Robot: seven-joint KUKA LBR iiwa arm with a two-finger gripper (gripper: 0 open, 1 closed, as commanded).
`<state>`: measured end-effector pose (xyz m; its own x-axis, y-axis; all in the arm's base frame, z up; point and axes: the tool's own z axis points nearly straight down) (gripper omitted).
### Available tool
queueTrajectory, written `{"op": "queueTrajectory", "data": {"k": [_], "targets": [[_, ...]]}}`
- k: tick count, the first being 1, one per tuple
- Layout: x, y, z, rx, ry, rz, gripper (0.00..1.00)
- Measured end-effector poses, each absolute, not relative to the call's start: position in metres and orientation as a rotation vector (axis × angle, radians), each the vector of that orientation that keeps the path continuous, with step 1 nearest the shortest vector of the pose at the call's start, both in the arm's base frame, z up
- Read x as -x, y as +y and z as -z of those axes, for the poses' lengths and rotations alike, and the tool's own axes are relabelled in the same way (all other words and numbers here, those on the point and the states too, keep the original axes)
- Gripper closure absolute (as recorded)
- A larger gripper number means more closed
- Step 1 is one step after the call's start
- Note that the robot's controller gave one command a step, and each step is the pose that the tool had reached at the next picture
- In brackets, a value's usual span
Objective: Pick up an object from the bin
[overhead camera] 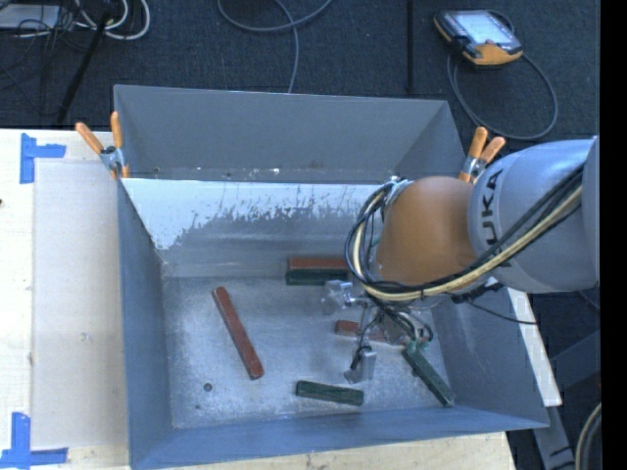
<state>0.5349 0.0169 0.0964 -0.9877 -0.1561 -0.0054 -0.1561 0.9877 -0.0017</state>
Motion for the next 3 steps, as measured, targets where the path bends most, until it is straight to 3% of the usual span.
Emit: {"op": "queueTrajectory", "data": {"k": [1, 2, 3], "targets": [[-0.593, -0.050, -0.070, 0.115, 3.137, 0.000, 1.00], [-0.593, -0.050, -0.070, 0.114, 3.137, 0.000, 1.00], [-0.563, -0.053, -0.221, 0.188, 3.133, 0.000, 1.00]]}}
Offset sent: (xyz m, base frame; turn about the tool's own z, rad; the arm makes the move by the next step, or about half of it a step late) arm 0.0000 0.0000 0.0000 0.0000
